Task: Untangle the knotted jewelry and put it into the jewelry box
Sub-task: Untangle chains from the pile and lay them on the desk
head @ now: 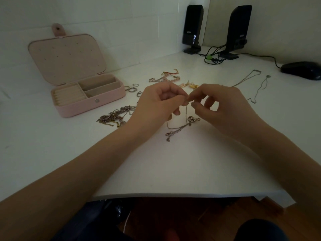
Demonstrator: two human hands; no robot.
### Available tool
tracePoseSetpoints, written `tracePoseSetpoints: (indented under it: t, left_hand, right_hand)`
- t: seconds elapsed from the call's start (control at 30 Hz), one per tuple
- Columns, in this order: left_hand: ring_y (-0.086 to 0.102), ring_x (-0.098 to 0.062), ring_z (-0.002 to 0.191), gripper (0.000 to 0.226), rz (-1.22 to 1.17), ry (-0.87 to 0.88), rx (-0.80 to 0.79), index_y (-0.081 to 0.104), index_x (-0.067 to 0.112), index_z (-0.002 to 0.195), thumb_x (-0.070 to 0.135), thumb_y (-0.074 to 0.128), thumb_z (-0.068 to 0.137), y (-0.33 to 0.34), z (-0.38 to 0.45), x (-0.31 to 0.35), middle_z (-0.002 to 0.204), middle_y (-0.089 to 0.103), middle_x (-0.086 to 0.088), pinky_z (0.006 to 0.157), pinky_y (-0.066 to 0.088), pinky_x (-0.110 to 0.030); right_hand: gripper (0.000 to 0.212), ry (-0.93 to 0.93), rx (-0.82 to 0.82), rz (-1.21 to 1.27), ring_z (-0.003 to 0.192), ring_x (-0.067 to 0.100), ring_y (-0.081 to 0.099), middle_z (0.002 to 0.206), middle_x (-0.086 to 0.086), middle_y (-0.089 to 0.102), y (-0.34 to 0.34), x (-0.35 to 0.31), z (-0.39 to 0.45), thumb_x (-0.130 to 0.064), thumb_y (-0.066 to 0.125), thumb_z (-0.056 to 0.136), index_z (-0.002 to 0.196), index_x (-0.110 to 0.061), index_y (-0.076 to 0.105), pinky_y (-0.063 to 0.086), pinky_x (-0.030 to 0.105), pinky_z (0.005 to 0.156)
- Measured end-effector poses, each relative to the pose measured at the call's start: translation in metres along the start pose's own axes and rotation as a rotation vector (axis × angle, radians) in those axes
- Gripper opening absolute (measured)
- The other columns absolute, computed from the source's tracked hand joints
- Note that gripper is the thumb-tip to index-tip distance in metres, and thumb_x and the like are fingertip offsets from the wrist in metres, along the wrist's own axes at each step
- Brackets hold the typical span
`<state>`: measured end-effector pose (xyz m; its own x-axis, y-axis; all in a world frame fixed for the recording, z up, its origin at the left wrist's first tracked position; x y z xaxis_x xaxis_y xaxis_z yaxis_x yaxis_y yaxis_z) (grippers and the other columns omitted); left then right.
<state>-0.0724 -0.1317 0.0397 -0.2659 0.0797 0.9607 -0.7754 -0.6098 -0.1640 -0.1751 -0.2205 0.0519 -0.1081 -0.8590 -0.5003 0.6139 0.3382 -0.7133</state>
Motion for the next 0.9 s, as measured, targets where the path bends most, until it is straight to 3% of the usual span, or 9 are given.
tracePoseSetpoints:
  t: [0.17,0.3,0.67,0.9]
  left_hand:
    - [0.051,-0.006,0.05,0.018,-0.042,-0.009,0.024,0.066,0.013,0.08,-0.002,0.058,0.086,-0.003,0.001,0.001,0.064,0.066,0.004,0.045,0.037,-0.015]
    - [0.051,-0.006,0.051,0.019,-0.036,-0.01,0.033,0.066,0.015,0.078,0.0,0.059,0.086,-0.004,0.001,0.0,0.065,0.067,0.004,0.046,0.037,-0.015]
    - [0.053,0.005,0.05,0.016,0.095,0.056,0.026,0.065,0.018,0.077,0.005,0.061,0.086,0.0,-0.002,0.005,0.061,0.064,0.009,0.053,0.037,-0.009]
    - [0.048,-0.007,0.058,0.014,0.152,0.049,0.04,0.065,0.022,0.073,0.014,0.068,0.084,-0.001,-0.001,0.001,0.064,0.06,0.002,0.051,0.036,-0.015]
  right_hand:
    - [0.014,0.083,-0.144,0.139,0.074,0.001,0.06,0.078,-0.024,0.065,0.013,0.003,-0.001,-0.02,0.064,0.085,0.089,-0.032,0.069,0.043,0.008,0.06]
    - [0.011,0.104,-0.062,0.246,0.067,0.001,0.062,0.076,-0.017,0.067,0.004,0.003,0.002,-0.02,0.065,0.086,0.08,-0.028,0.069,0.045,0.01,0.058]
    - [0.002,0.109,0.0,0.297,0.073,0.011,0.065,0.078,-0.012,0.068,-0.003,0.003,0.002,-0.022,0.065,0.085,0.083,-0.022,0.066,0.047,0.012,0.058]
    - [0.006,0.056,0.066,0.252,0.067,0.007,0.061,0.076,-0.013,0.065,-0.008,0.0,0.001,-0.017,0.069,0.083,0.082,-0.019,0.063,0.043,0.011,0.058]
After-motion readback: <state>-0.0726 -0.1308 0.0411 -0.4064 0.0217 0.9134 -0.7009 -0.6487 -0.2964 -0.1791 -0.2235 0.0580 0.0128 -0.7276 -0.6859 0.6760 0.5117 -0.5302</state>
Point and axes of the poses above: each hand's wrist, its own z-axis towards the middle knuckle, its own y-axis out of the palm, x = y × z, the point moved 8 cm from there along z, towards the middle knuckle
